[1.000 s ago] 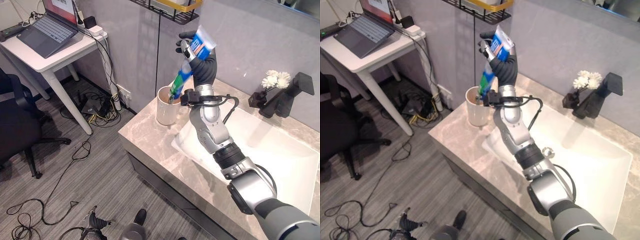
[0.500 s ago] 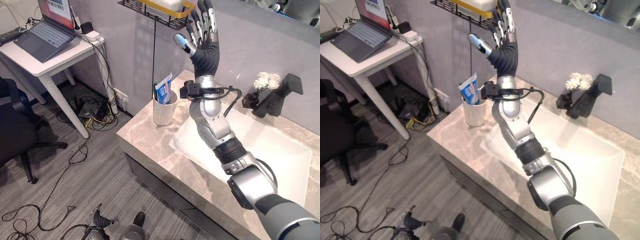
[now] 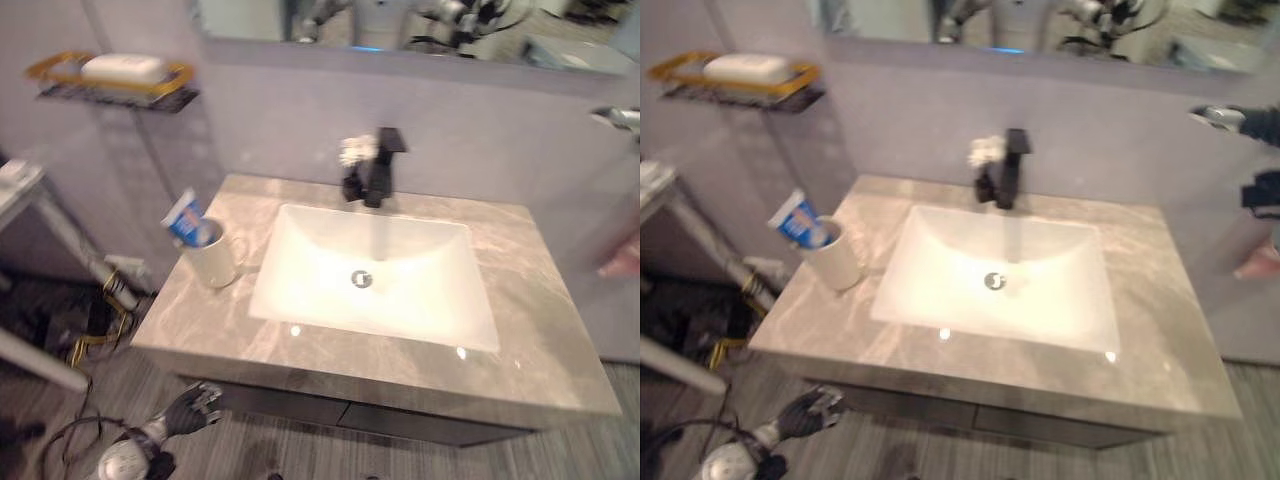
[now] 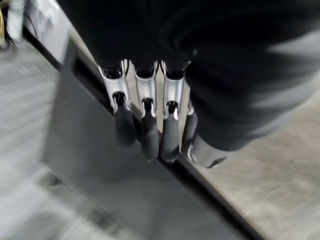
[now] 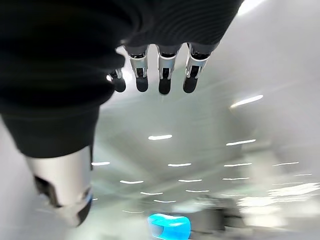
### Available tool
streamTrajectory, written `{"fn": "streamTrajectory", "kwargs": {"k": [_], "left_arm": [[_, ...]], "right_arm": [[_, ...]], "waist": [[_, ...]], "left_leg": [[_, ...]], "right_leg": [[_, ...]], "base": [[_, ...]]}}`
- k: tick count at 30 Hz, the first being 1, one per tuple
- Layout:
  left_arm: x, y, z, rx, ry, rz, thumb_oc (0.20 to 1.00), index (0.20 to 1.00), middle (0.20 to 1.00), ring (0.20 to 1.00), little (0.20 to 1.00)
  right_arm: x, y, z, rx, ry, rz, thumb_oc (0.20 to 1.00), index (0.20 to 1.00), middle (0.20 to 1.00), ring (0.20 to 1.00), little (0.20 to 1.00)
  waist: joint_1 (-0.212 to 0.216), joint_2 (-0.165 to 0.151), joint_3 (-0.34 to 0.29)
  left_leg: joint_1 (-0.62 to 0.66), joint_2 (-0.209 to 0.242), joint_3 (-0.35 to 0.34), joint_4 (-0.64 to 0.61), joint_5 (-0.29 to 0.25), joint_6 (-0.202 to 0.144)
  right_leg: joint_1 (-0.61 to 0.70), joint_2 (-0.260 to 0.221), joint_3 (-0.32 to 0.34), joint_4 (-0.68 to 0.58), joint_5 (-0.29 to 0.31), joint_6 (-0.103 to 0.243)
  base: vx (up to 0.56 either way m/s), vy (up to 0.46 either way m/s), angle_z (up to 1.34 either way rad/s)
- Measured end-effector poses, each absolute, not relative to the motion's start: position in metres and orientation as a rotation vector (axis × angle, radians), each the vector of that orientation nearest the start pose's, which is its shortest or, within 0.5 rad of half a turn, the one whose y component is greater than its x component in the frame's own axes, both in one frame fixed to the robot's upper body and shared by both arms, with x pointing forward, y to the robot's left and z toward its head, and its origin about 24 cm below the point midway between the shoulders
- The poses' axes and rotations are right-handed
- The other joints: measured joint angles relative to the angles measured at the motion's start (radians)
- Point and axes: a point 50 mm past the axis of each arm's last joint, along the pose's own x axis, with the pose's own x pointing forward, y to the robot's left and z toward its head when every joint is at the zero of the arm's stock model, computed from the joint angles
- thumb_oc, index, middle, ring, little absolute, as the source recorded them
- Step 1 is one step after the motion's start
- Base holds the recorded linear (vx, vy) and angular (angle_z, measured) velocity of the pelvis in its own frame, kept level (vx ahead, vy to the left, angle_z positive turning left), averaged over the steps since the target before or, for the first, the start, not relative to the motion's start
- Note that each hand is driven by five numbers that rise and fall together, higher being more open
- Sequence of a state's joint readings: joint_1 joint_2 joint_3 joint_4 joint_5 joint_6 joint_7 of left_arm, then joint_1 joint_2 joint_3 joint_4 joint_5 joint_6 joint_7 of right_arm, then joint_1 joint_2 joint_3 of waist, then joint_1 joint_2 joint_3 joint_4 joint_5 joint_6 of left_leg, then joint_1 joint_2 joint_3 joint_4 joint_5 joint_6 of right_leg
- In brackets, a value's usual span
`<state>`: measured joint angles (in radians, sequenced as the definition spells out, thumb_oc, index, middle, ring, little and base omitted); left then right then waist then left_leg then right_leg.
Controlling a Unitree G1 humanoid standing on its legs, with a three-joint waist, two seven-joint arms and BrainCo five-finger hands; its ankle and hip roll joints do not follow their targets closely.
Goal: Put brush and paste in cup on sink, flatten towel.
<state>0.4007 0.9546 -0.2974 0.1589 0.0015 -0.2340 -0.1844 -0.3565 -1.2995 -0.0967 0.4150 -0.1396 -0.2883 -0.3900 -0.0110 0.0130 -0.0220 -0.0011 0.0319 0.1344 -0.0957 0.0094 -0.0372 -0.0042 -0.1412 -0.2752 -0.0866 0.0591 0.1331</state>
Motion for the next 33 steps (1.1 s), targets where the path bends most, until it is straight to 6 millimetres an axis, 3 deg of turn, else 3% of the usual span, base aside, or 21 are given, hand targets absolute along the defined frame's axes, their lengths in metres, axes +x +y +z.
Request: {"fn": "streamTrajectory", "kwargs": {"k": [2,3,4,5,6,8,9,10,11,12,14,15,16,18,19,20,23,26,27,30,33], "left_arm": [[0.121,0.313,0.014,0.940,0.645,-0.646,0.200,0.200,0.200,0.200,0.200],[0.118,0.324,0.030,0.990,0.676,-0.664,0.200,0.200,0.200,0.200,0.200],[0.125,0.330,0.079,1.104,0.650,-0.703,0.200,0.200,0.200,0.200,0.200],[0.130,0.332,0.102,1.161,0.639,-0.724,0.200,0.200,0.200,0.200,0.200],[0.129,0.340,0.108,1.126,0.652,-0.660,0.200,0.200,0.200,0.200,0.200],[0.122,0.330,0.130,1.034,0.604,-0.673,0.200,0.200,0.200,0.200,0.200],[0.128,0.321,0.137,0.906,0.511,-0.646,0.200,0.200,0.200,0.200,0.200],[0.132,0.310,0.135,0.755,0.425,-0.639,0.200,0.200,0.200,0.200,0.200],[0.134,0.303,0.128,0.658,0.409,-0.663,0.200,0.200,0.200,0.200,0.200],[0.144,0.297,0.128,0.565,0.314,-0.632,0.200,0.200,0.200,0.200,0.200],[0.161,0.295,0.131,0.490,0.209,-0.582,0.200,0.200,0.200,0.200,0.200],[0.166,0.299,0.131,0.482,0.183,-0.539,0.200,0.200,0.200,0.200,0.200],[0.164,0.308,0.126,0.483,0.198,-0.486,0.200,0.200,0.200,0.200,0.200],[0.145,0.332,0.101,0.438,0.320,-0.360,0.200,0.200,0.200,0.200,0.200],[0.144,0.332,0.101,0.438,0.324,-0.360,0.200,0.200,0.200,0.200,0.200],[0.133,0.335,0.096,0.446,0.371,-0.351,0.200,0.200,0.200,0.200,0.200],[0.133,0.333,0.092,0.450,0.378,-0.362,0.200,0.200,0.200,0.200,0.200],[0.128,0.330,0.082,0.404,0.323,-0.277,0.200,0.200,0.200,0.200,0.200],[0.130,0.328,0.080,0.387,0.294,-0.249,0.200,0.200,0.200,0.200,0.200],[0.138,0.324,0.062,0.320,0.256,-0.162,0.200,0.200,0.200,0.200,0.200],[0.136,0.319,0.057,0.326,0.263,-0.167,0.200,0.200,0.200,0.200,0.200]], "right_arm": [[0.232,-0.438,0.271,-1.297,-0.271,-0.824,1.000,1.000,1.000,1.000,1.000],[0.211,-0.467,0.258,-1.270,-0.134,-0.940,1.000,1.000,1.000,1.000,1.000],[0.135,-0.522,0.221,-1.288,0.251,-1.137,1.000,1.000,1.000,1.000,1.000],[0.074,-0.545,0.206,-1.263,0.549,-1.296,1.000,1.000,1.000,1.000,1.000],[0.049,-0.550,0.195,-1.160,0.639,-1.392,1.000,1.000,1.000,1.000,1.000],[-0.020,-0.545,0.142,-1.004,0.881,-1.407,1.000,1.000,1.000,1.000,1.000],[-0.069,-0.529,0.106,-0.785,1.040,-1.525,1.000,1.000,1.000,1.000,1.000],[-0.099,-0.502,0.061,-0.517,1.172,-1.605,1.000,1.000,1.000,1.000,1.000],[-0.101,-0.489,0.035,-0.397,1.214,-1.589,1.000,1.000,1.000,1.000,1.000],[-0.099,-0.471,0.003,-0.428,1.276,-1.437,1.000,1.000,1.000,1.000,1.000],[-0.094,-0.423,-0.056,-0.288,1.409,-1.223,1.000,1.000,1.000,1.000,1.000],[-0.086,-0.409,-0.072,-0.340,1.457,-1.064,1.000,1.000,1.000,1.000,1.000],[-0.070,-0.390,-0.093,-0.341,1.467,-0.865,1.000,1.000,1.000,1.000,1.000],[-0.016,-0.340,-0.125,-0.491,1.345,-0.234,1.000,1.000,1.000,1.000,1.000],[-0.014,-0.339,-0.126,-0.494,1.340,-0.223,1.000,1.000,1.000,1.000,1.000],[-0.005,-0.324,-0.131,-0.474,1.292,-0.156,1.000,1.000,1.000,1.000,1.000],[0.011,-0.316,-0.133,-0.459,1.233,-0.137,1.000,1.000,1.000,1.000,1.000],[0.073,-0.284,-0.121,-0.508,0.939,0.048,1.000,1.000,1.000,1.000,1.000],[0.084,-0.280,-0.120,-0.502,0.911,0.049,1.000,1.000,1.000,1.000,1.000],[0.102,-0.277,-0.116,-0.475,0.849,0.013,1.000,1.000,1.000,1.000,1.000],[0.102,-0.277,-0.113,-0.479,0.823,0.017,1.000,1.000,1.000,1.000,1.000]], "waist": [[0.001,0.030,-0.007],[0.002,0.036,0.005],[0.038,0.051,0.010],[0.077,0.053,0.015],[0.067,0.089,0.016],[0.053,0.096,0.023],[0.056,0.102,0.023],[0.058,0.091,0.022],[0.048,0.091,0.021],[0.047,0.087,0.032],[0.047,0.081,0.040],[0.046,0.077,0.045],[0.036,0.075,0.046],[0.017,0.090,0.049],[0.017,0.091,0.049],[0.028,0.091,0.048],[0.057,0.094,0.038],[0.054,0.083,0.040],[0.054,0.079,0.036],[0.077,0.067,0.039],[0.081,0.050,0.052]], "left_leg": [[0.001,0.006,0.022,0.000,0.000,-0.001],[0.001,0.005,0.022,0.001,0.001,-0.002],[-0.008,0.002,0.015,0.005,0.004,-0.001],[-0.021,0.000,0.011,0.005,0.005,0.003],[-0.019,-0.009,0.010,0.005,0.007,0.006],[-0.033,-0.007,-0.024,0.004,0.008,0.003],[-0.035,-0.005,-0.044,0.005,0.010,0.002],[-0.033,0.001,-0.044,0.004,0.011,0.001],[-0.033,0.004,-0.042,0.007,0.012,-0.001],[-0.035,0.007,-0.044,0.006,0.015,-0.006],[-0.036,0.010,-0.043,0.006,0.022,-0.013],[-0.037,0.012,-0.042,0.003,0.018,-0.019],[-0.037,0.012,-0.036,0.002,0.018,-0.019],[-0.037,0.011,-0.015,0.001,0.017,-0.019],[-0.037,0.011,-0.015,0.001,0.017,-0.019],[-0.036,0.009,-0.018,0.001,0.017,-0.018],[-0.036,0.007,-0.021,0.005,0.022,-0.012],[-0.041,0.008,-0.027,0.003,0.022,-0.013],[-0.044,0.007,-0.034,0.004,0.022,-0.013],[-0.054,0.006,-0.044,0.005,0.025,-0.015],[-0.055,0.006,-0.045,0.005,0.026,-0.015]], "right_leg": [[-0.014,0.005,0.023,0.000,0.001,-0.001],[-0.014,0.006,0.023,0.000,0.003,-0.002],[-0.023,0.002,0.020,0.000,0.002,-0.001],[-0.033,-0.001,0.013,0.003,0.003,0.000],[-0.035,-0.007,0.014,0.010,0.001,0.003],[-0.024,-0.008,-0.023,0.014,-0.013,0.013],[-0.017,-0.007,-0.042,0.018,-0.019,0.016],[-0.012,-0.001,-0.045,0.013,-0.018,0.013],[-0.014,0.004,-0.039,0.015,-0.019,0.013],[-0.015,0.004,-0.040,0.013,-0.020,0.013],[-0.014,0.009,-0.038,0.003,-0.012,0.004],[-0.015,0.010,-0.036,0.003,-0.009,0.003],[-0.019,0.010,-0.030,0.002,-0.006,-0.001],[-0.032,0.009,-0.008,0.001,0.000,-0.003],[-0.032,0.008,-0.008,0.001,0.001,-0.002],[-0.029,0.006,-0.012,0.001,0.002,-0.001],[-0.028,0.005,-0.015,0.001,0.004,-0.005],[-0.027,0.006,-0.022,0.001,0.003,-0.005],[-0.026,0.005,-0.030,0.001,0.002,-0.005],[-0.031,0.004,-0.040,0.001,0.002,-0.005],[-0.030,0.004,-0.041,0.001,0.002,-0.005]], "base": [[-0.02,-0.036,-0.28],[-0.05,-0.034,0.00],[-0.08,-0.044,0.12],[-0.04,-0.038,0.14],[-0.04,-0.059,0.16],[-0.02,-0.046,0.44],[-0.05,-0.050,0.47],[-0.05,-0.049,0.17],[-0.06,-0.065,-0.02],[-0.04,-0.062,-0.06],[-0.02,-0.050,-0.03],[-0.01,-0.036,-0.09],[0.00,-0.034,-0.12],[0.02,-0.034,-0.25],[0.04,-0.042,-0.12],[0.03,-0.024,0.06],[0.01,-0.008,0.05],[-0.01,-0.010,0.06],[-0.02,-0.013,0.19],[-0.01,-0.005,0.13],[0.00,0.000,0.00]]}}
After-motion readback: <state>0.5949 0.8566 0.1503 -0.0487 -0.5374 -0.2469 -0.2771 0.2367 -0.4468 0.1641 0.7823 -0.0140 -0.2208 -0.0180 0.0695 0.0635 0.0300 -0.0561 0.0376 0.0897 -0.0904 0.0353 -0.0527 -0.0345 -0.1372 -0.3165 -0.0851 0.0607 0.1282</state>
